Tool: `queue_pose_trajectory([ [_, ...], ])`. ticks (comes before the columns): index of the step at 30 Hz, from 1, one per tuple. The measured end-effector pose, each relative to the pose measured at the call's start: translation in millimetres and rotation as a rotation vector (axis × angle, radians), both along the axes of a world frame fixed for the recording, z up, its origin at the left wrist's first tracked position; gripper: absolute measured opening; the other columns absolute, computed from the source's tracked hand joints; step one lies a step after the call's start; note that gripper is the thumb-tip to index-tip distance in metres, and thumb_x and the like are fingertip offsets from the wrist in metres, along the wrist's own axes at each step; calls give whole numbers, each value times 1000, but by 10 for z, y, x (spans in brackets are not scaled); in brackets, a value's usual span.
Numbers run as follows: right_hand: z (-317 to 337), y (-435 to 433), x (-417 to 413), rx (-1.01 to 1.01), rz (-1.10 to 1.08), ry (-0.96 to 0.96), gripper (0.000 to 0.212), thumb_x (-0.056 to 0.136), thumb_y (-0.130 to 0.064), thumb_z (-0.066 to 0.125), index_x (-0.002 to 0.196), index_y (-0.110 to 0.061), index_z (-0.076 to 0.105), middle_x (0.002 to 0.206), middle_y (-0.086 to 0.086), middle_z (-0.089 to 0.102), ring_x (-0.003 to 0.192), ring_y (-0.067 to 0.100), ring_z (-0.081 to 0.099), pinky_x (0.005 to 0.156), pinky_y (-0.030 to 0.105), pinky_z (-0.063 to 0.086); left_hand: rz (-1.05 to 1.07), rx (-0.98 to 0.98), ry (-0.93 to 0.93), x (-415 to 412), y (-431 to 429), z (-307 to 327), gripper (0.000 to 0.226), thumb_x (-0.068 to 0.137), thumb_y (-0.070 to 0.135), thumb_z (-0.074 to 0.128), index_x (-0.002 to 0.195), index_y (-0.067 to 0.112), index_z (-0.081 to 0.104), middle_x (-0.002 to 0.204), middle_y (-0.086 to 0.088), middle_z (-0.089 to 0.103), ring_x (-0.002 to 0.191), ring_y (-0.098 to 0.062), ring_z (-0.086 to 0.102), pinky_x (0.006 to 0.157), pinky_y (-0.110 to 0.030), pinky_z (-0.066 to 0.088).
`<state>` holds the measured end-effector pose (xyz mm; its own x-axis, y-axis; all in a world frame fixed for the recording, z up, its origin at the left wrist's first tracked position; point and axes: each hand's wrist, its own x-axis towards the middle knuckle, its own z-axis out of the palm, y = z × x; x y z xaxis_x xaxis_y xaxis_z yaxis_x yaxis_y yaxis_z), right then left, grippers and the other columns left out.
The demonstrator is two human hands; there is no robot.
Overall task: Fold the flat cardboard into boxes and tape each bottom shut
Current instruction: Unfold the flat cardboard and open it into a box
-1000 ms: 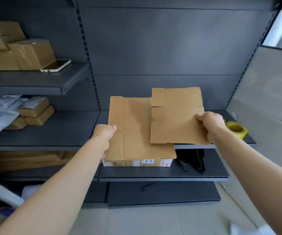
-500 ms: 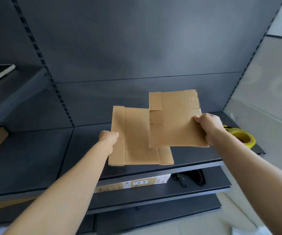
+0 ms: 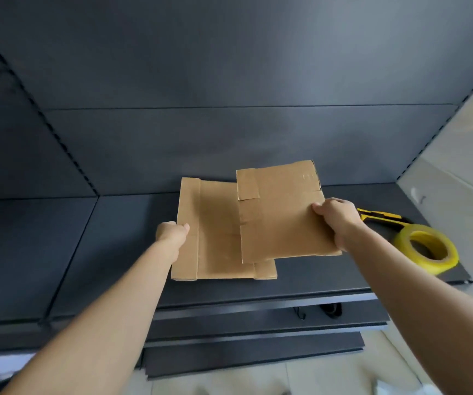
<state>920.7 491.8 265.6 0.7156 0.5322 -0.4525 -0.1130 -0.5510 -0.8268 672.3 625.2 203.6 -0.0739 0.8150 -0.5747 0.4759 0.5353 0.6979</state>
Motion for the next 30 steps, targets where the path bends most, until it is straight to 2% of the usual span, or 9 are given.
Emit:
queue_pose_trajectory([
  [3,-138,63,80,-37,37,14,14,94,-18,55,107,-14,60,99,7,58,91,25,52,80,33,41,20,3,30,43,0,-122,38,98,16,50,134,6,48,137,-11,48,121,-32,47,96,-35,40],
  [5,-223,96,110,-58,57,33,7,94,-18,55,100,-16,58,100,7,59,92,25,54,82,35,43,51,14,61,48,9,-203,13,97,12,51,105,8,60,113,-13,55,100,-31,53,75,-29,42],
  [7,-307,129,124,-74,77,43,7,93,-18,56,99,-15,59,102,8,60,92,26,54,83,36,43,70,52,119,43,-22,-191,15,95,6,52,81,13,56,88,-9,55,74,-26,51,61,-27,35],
  [11,-402,185,121,-87,108,88,24,92,-20,58,116,-12,59,110,8,60,96,26,55,84,35,44,-50,135,291,73,-45,-142,39,91,6,51,130,7,53,134,-15,49,119,-35,49,90,-38,45],
  [16,-313,216,161,-59,154,116,31,93,-20,58,122,-12,58,106,7,60,96,27,55,84,36,43,-181,189,125,351,-220,174,10,95,14,53,104,14,57,112,-8,52,101,-25,51,87,-29,38],
  [19,-181,187,251,-20,178,95,30,93,-21,58,122,-12,57,109,7,61,95,26,55,82,36,43,-256,191,69,589,-330,365,42,97,19,52,137,9,43,139,-7,45,125,-25,45,96,-31,35],
  [24,92,57,517,29,323,-137,13,92,-16,56,99,-8,62,96,5,61,87,23,56,75,32,45,-332,288,81,1001,-442,720,43,95,21,55,135,11,45,139,-4,42,123,-23,46,91,-27,35],
  [27,230,-13,687,26,436,-320,10,89,-12,54,90,-6,62,86,3,59,81,23,55,73,33,49,-335,309,40,1224,-481,850,6,94,17,55,97,21,54,99,2,51,101,-25,47,72,-27,36],
  [30,322,-71,799,10,533,-485,19,89,-11,51,70,-13,50,70,-1,49,67,20,44,55,26,38,-364,334,11,1415,-542,948,40,94,22,56,132,14,45,132,-3,47,121,-25,46,88,-29,37],
])
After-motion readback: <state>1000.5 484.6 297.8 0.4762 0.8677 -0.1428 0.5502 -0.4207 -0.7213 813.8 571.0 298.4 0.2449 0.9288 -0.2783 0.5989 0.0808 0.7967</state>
